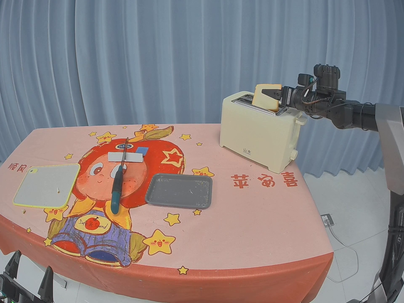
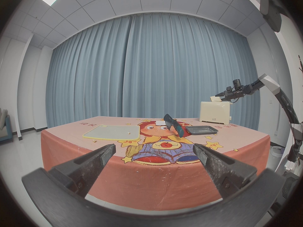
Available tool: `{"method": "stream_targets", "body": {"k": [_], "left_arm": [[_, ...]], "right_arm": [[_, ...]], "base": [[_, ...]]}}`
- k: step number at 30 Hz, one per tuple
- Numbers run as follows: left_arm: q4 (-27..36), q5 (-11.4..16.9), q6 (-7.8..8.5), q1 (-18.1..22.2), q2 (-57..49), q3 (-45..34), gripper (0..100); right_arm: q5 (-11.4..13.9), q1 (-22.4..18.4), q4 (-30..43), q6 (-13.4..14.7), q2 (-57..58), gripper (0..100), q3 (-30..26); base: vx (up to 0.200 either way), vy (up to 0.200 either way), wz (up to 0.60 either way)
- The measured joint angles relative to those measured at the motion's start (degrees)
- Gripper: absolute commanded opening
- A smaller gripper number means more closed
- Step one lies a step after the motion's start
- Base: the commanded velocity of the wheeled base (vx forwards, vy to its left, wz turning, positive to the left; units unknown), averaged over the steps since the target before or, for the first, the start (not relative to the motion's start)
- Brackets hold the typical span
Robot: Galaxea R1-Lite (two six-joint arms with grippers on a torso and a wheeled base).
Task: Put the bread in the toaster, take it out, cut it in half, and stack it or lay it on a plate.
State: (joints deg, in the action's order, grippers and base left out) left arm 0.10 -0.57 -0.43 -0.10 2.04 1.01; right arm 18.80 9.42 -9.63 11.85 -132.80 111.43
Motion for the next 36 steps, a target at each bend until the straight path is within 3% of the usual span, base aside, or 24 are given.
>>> {"method": "stream_targets", "body": {"k": [4, 5, 16, 25, 36], "left_arm": [[0.00, -0.02, 0.02, 0.00, 0.00, 0.00, 100], [0.00, -0.02, 0.00, 0.00, 0.00, 0.00, 100], [0.00, -0.02, 0.00, 0.00, 0.00, 0.00, 100], [0.00, 0.00, 0.00, 0.02, 0.00, 0.00, 100], [0.00, -0.02, 0.00, 0.00, 0.00, 0.00, 100]], "right_arm": [[0.00, 0.68, 0.04, 0.00, -0.72, 100, 1.40], [-0.05, 0.85, 0.04, 0.02, -0.88, 0, 1.63], [-0.11, 1.34, -0.02, 0.11, -2.01, 0, 2.12], [-0.27, 1.40, -0.09, 2.44, -0.60, 0, 1.24], [-0.49, 1.62, -0.88, 2.43, 4.56, 0, -3.41]], "base": [[0.000, 0.000, 0.00], [0.000, 0.000, 0.00], [0.000, 0.000, 0.00], [0.000, 0.000, 0.00], [0.000, 0.000, 0.00]]}}
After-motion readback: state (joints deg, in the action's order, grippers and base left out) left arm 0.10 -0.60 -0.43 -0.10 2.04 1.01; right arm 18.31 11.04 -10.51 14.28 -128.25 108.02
